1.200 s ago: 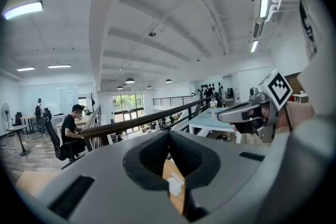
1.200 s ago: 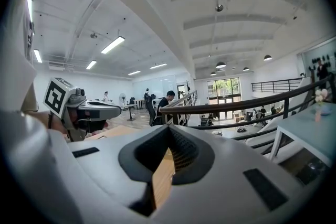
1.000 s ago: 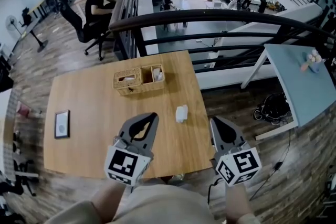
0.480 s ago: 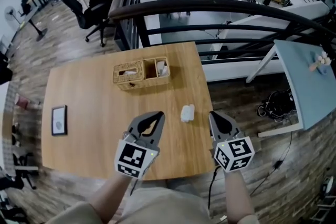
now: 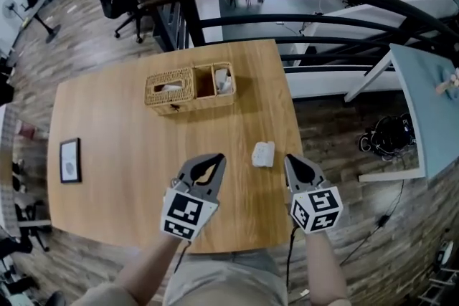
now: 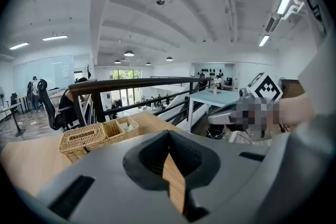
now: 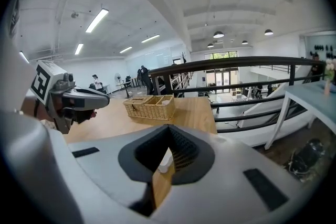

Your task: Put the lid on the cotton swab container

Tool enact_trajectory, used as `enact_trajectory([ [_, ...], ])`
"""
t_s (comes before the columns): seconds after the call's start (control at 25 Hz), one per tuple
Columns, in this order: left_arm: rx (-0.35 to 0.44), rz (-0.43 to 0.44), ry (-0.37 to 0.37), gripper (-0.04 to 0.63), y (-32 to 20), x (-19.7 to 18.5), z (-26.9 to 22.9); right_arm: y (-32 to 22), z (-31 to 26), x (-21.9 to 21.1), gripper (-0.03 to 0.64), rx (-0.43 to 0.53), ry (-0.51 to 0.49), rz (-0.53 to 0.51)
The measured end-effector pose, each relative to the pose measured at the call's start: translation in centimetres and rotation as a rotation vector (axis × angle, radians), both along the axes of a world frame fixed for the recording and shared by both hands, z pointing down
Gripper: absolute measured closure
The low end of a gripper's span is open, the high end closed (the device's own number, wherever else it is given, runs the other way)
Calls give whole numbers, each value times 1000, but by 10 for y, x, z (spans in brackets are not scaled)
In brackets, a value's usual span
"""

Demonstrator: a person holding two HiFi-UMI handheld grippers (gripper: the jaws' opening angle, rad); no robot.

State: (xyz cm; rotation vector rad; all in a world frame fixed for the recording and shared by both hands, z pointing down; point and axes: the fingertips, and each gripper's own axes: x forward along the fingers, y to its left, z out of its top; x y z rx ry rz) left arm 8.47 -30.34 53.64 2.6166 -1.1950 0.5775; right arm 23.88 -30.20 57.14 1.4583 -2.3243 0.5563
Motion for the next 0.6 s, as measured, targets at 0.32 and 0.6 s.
enact_trajectory([
  [0.32,-40,11,10,572,-9,-5,35,-17,32,-11,592,-38,4,-10],
  [0.6,-52,26,5,572,-11,-8,41,-25,49,-36,592,-61,29,-49],
])
